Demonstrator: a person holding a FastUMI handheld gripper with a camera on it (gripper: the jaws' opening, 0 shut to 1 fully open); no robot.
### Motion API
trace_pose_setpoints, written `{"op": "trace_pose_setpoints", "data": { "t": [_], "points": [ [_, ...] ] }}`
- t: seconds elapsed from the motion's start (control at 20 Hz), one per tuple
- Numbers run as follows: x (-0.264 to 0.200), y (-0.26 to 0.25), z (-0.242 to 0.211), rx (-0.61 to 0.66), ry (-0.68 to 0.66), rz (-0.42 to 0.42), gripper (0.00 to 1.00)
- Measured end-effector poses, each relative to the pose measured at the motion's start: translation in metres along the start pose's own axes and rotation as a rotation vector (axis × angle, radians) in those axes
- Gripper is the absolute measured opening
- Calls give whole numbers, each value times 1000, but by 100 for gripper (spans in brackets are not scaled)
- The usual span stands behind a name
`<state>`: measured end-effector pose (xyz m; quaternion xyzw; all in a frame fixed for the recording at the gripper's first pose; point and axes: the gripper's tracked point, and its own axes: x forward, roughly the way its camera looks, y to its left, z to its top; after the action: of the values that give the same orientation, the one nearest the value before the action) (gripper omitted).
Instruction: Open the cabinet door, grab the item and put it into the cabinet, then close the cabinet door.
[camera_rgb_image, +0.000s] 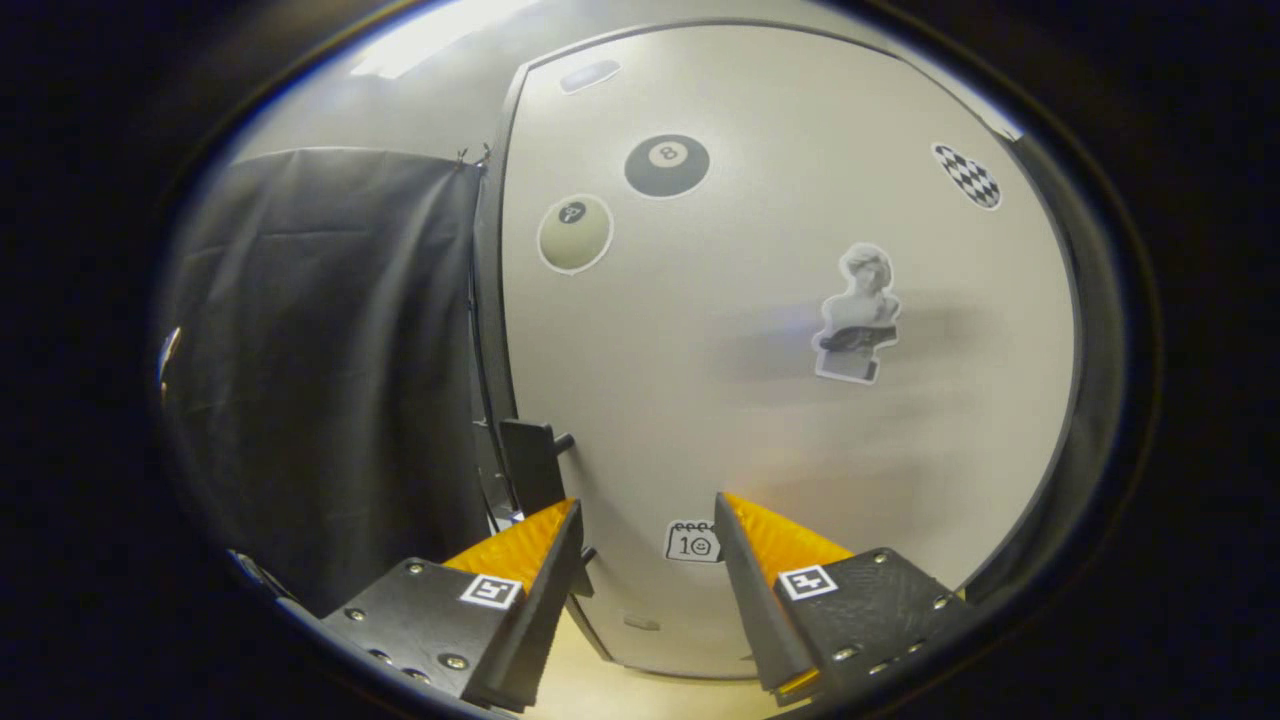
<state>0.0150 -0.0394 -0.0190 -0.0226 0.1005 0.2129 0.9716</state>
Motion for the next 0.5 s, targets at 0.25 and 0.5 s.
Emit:
{"op": "trace_pose_setpoints", "data": {
  "t": [0.25, 0.5],
  "points": [
    [-1, 0, 0, -14, -4, 3, 77],
    [-7, -8, 2, -59, -20, -22, 77]
  ]
}}
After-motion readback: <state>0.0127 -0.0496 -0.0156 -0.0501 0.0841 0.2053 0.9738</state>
